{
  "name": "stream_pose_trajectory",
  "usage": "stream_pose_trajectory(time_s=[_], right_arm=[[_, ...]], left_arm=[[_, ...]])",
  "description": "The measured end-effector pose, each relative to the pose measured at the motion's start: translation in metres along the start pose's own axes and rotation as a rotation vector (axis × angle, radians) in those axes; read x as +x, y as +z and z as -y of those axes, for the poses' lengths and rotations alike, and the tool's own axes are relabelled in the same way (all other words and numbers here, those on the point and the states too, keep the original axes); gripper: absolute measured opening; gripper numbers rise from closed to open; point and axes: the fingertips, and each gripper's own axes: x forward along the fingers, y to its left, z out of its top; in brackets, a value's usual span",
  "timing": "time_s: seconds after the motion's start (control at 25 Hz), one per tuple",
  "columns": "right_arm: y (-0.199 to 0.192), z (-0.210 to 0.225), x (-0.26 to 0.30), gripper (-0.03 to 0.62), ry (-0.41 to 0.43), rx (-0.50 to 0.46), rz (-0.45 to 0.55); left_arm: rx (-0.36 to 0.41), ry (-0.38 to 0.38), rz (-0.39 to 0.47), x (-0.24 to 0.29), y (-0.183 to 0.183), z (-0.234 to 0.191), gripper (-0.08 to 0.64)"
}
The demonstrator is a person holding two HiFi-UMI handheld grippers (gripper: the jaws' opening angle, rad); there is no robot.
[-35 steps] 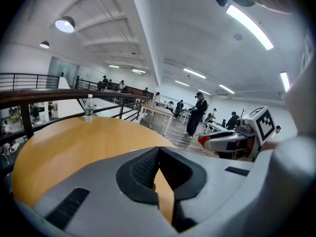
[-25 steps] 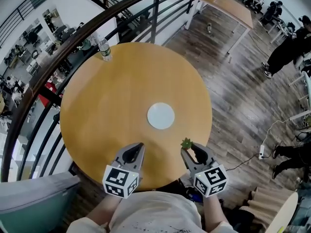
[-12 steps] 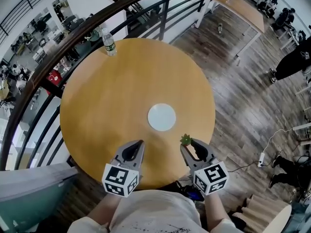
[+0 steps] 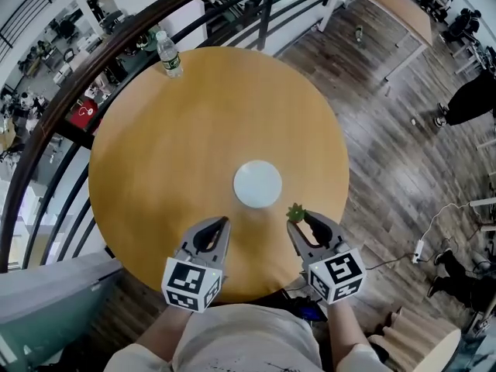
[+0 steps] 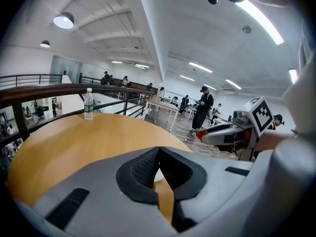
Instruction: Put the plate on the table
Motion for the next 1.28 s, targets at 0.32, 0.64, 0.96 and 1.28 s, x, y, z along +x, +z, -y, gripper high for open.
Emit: stream_pose_trajectory(time_s=[0.32, 0.64, 0.96, 1.28], right_arm=[[-0.004, 0.013, 0.036, 0.147, 0.015, -0.003, -0.028], [-0.017, 0.024, 0.072, 0.147, 0.032, -0.024, -0.069], [-0.039, 0.034, 0.11, 0.147, 0.039, -0.01, -0.129], [-0.057, 0.046, 0.138, 0.147, 0.048, -0.001, -0.171]], left_arm=[[-0.01, 0.003, -0.014, 0.03, -0.006, -0.016, 0.023], [-0.024, 0.0, -0.031, 0.055, -0.017, -0.025, 0.023], [-0.029, -0.003, -0.038, 0.084, -0.025, -0.044, 0.023], [-0.04, -0.006, -0.063, 0.103, -0.041, -0.05, 0.024]])
